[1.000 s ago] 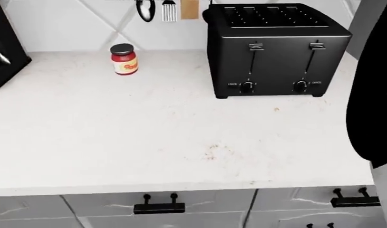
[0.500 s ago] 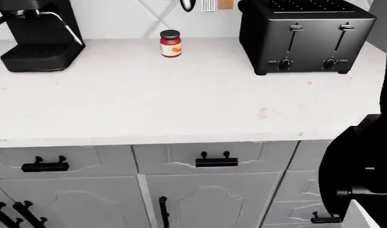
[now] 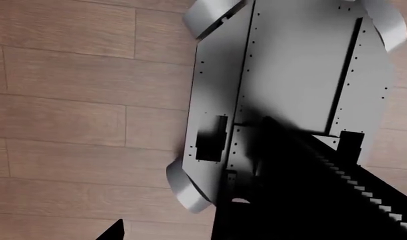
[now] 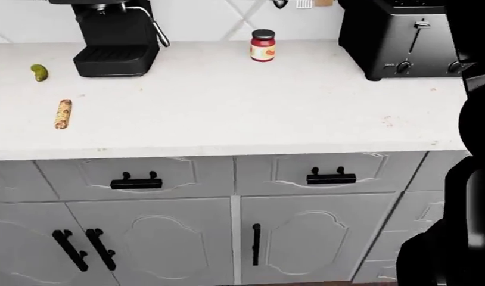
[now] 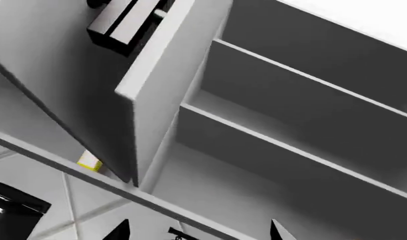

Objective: Pick the honey bottle and bar from the counter and place them in the cabinets closest to them.

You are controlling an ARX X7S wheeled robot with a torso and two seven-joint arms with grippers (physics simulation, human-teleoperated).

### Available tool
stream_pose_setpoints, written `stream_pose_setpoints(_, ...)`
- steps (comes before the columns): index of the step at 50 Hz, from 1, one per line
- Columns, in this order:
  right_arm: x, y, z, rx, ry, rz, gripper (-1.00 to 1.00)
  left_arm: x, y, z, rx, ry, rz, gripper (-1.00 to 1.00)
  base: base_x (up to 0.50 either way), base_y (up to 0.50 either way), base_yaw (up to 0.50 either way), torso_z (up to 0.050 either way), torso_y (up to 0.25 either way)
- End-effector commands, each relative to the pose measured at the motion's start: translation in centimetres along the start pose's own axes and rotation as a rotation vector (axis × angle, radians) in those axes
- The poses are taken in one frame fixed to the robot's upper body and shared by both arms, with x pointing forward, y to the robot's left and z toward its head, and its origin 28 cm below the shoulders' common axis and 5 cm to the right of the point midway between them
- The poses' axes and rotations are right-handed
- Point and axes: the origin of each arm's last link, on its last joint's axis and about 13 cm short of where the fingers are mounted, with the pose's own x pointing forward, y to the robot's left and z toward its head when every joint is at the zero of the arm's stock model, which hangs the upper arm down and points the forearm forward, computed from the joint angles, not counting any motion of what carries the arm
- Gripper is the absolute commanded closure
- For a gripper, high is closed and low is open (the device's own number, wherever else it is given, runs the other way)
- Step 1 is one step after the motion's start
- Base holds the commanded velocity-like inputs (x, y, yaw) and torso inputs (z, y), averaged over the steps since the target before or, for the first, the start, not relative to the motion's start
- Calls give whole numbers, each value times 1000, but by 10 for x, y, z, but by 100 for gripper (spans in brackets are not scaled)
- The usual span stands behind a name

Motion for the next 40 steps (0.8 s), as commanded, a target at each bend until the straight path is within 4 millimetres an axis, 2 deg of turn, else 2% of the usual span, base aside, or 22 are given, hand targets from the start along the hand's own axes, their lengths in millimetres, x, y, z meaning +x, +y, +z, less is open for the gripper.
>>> stream_pose_setpoints(1,-11,8,-7,-28,-16,50,-100,0,0,1,11,-10,12,-100,17,500,0,0,0)
stream_pose_setpoints(25,-24,19,-14,5,45,148,-100,0,0,0,45,30,-9,-100,48,499,0,0,0)
stream_pose_setpoints(40,-25,22,-15,15,45,169,-100,1,0,1,49,28,-13,-100,293,490,0,0,0)
